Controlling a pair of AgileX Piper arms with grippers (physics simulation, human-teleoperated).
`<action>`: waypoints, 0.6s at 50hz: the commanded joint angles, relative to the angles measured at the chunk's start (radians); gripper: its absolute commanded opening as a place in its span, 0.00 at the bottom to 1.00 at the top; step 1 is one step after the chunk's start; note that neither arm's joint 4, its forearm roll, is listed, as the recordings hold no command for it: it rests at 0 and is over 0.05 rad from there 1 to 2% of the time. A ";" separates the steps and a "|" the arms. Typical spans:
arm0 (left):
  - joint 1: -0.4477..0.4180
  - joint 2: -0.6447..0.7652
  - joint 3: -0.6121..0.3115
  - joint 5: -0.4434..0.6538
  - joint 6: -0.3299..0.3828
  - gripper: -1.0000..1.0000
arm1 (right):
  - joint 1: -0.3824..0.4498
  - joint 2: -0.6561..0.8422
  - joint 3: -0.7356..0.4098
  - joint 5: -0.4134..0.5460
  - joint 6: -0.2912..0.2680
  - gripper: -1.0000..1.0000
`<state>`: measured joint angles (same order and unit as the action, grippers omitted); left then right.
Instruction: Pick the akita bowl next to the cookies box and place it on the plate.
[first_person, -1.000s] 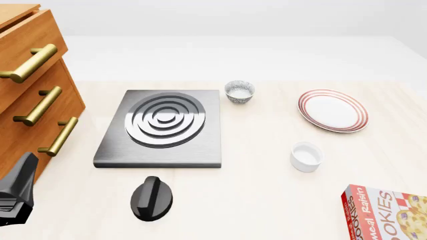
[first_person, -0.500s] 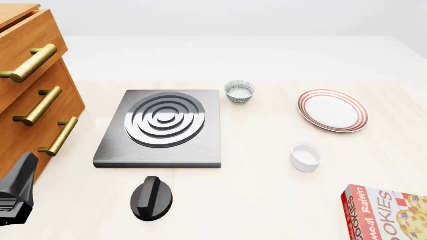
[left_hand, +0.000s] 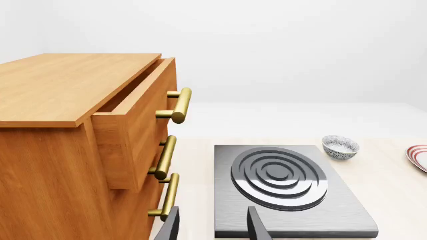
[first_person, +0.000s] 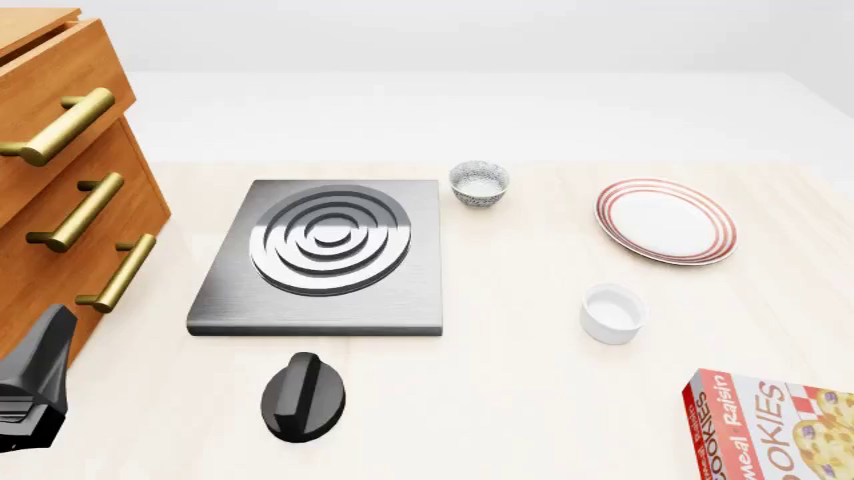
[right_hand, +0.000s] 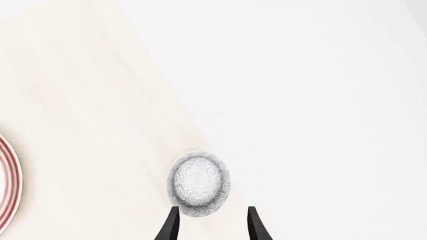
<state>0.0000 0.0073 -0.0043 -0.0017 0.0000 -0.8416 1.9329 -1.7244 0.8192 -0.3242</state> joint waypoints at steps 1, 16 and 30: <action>0.000 0.000 0.000 0.000 0.000 1.00 | -0.015 0.041 -0.024 -0.002 -0.007 1.00; 0.000 0.000 0.000 0.000 0.000 1.00 | -0.032 0.093 -0.050 -0.007 -0.015 1.00; 0.000 0.000 0.000 0.000 0.000 1.00 | -0.030 0.118 -0.049 -0.021 -0.022 1.00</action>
<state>0.0000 0.0073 -0.0043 -0.0017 0.0000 -0.8682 2.0313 -1.7720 0.8076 -0.3394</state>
